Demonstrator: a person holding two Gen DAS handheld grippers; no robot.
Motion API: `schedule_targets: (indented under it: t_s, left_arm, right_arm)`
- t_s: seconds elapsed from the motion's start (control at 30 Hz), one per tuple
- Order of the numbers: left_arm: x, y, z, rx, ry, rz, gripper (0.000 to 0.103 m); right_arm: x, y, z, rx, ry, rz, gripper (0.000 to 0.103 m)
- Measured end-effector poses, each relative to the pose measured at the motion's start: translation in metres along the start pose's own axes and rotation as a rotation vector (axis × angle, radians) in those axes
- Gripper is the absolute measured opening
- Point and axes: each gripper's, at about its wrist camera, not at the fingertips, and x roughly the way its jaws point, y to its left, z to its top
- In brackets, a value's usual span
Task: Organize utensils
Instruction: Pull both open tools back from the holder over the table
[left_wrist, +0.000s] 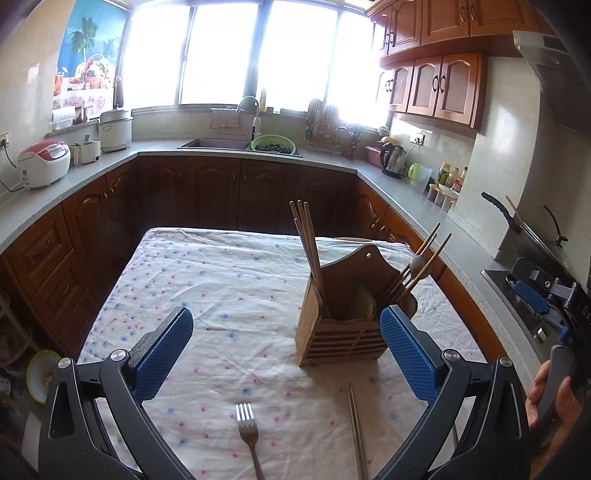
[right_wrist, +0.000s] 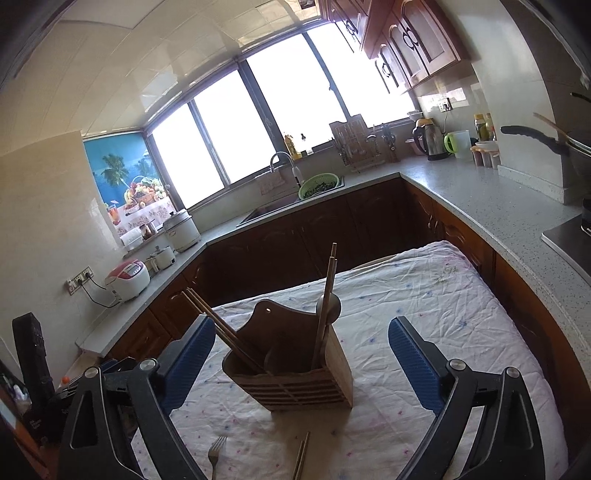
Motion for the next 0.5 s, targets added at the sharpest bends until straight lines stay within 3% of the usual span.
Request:
schedule_targets:
  t_s: [0.1,0.5]
  left_arm:
    - [-0.017,0.003,-0.017,0.006,-0.008,0.022,0.103]
    - [-0.071,0.018,-0.1,0.005,-0.077,0.079,0.103]
  right_arm:
    - [-0.021,0.007,-0.011,-0.022,-0.023,0.031,0.1]
    - [-0.08,0.035,-0.082,-0.11,-0.073,0.007,0.102]
